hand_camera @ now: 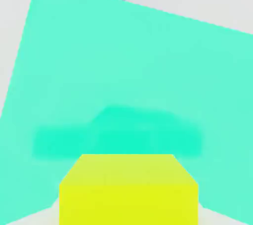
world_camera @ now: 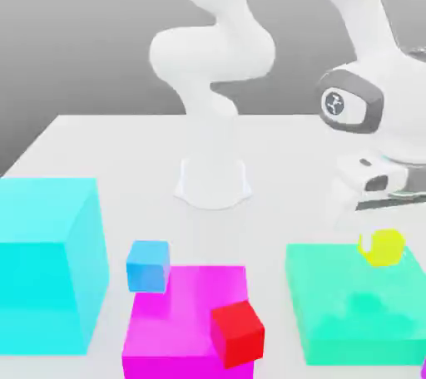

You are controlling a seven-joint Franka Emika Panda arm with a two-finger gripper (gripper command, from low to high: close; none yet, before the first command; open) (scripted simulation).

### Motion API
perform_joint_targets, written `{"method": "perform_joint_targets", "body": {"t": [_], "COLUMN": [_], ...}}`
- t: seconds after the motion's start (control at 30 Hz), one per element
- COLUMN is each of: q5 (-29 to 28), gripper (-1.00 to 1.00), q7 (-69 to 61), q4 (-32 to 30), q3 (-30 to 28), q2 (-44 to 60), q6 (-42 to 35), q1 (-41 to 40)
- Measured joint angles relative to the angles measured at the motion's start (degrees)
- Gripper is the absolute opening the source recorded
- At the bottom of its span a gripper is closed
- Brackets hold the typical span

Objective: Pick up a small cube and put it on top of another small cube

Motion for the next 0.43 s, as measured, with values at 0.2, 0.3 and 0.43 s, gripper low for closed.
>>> {"method": "perform_joint_targets", "body": {"t": [0.2, 0.3, 0.43], "q5": [3.74, 2.20, 2.20], "gripper": [-1.00, 1.00, 1.00], "q7": [-0.34, 0.83, 0.83], "q4": [9.36, 8.65, 8.65], "q3": [-5.28, -5.69, -5.69], "q2": [0.90, 4.31, 4.31], "q6": [-7.89, -3.92, -3.92], "q1": [-12.12, -11.73, -11.73]}}
